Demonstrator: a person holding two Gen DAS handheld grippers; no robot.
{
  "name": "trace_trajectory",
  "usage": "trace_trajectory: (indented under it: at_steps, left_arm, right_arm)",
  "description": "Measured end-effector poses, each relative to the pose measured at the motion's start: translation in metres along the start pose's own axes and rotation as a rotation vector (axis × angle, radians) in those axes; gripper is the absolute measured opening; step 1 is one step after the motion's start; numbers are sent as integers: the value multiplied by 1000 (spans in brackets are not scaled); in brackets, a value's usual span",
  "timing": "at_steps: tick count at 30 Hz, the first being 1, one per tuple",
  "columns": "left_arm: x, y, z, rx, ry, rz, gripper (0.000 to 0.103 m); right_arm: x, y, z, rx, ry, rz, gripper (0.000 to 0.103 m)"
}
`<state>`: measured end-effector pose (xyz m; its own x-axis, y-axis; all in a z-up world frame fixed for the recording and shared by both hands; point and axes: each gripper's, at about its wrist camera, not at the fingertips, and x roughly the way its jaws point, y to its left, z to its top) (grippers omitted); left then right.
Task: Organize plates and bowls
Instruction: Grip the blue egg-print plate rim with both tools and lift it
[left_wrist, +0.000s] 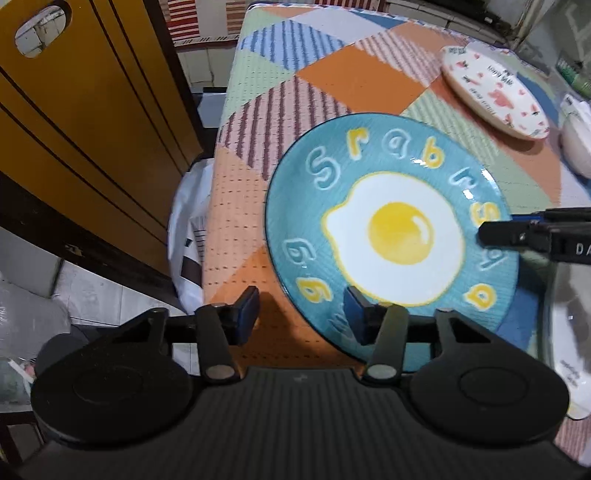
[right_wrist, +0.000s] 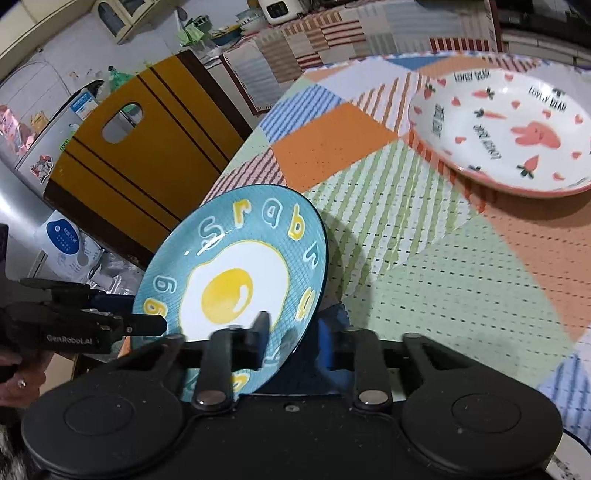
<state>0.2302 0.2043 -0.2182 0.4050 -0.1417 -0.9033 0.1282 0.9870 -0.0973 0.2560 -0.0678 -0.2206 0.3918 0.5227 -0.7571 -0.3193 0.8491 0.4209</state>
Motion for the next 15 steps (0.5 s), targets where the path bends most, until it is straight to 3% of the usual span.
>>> trace_trajectory:
  at_steps: [3, 6, 10, 15]
  left_arm:
    - [3, 6, 1, -32, 6, -41, 43]
    - [5, 8, 1, -62, 9, -96, 30]
    - [4, 6, -1, -60, -4, -98, 28]
    - [-3, 2, -6, -56, 18, -126, 28]
  right_arm:
    - [7, -1, 0, -16, 8, -8, 18]
    - [8, -9, -1, 21, 0, 25, 16]
    - [6, -5, -9, -30, -55, 17, 17]
    - [1, 1, -6, -64, -26, -5, 18]
